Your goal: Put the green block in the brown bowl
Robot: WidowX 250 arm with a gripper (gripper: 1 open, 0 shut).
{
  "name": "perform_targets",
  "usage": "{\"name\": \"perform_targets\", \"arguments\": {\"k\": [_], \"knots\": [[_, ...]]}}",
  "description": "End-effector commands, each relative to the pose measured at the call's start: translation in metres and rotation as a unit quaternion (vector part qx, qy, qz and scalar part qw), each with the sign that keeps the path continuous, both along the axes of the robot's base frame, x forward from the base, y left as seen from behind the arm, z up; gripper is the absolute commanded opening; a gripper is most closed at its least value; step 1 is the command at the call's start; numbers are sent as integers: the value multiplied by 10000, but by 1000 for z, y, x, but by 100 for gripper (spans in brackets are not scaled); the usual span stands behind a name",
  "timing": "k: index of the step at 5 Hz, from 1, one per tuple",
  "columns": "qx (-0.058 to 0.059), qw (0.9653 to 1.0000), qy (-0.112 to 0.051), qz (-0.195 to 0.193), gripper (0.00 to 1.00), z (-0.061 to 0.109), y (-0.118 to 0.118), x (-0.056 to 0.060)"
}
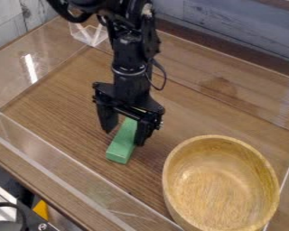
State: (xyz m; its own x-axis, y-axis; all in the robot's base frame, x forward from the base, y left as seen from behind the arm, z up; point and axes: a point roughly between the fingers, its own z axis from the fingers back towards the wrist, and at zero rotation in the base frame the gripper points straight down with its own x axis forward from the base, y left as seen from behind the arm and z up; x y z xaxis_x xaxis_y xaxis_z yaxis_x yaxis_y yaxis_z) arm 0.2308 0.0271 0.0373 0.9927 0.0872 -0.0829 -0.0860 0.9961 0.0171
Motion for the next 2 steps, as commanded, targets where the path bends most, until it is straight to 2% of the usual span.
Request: {"name": "perform_targets", "arguments": {"k": [1, 2], "knots": [[54, 9999, -148, 27, 100, 1, -2, 4], [65, 9998, -175, 65, 100, -5, -4, 4]]}}
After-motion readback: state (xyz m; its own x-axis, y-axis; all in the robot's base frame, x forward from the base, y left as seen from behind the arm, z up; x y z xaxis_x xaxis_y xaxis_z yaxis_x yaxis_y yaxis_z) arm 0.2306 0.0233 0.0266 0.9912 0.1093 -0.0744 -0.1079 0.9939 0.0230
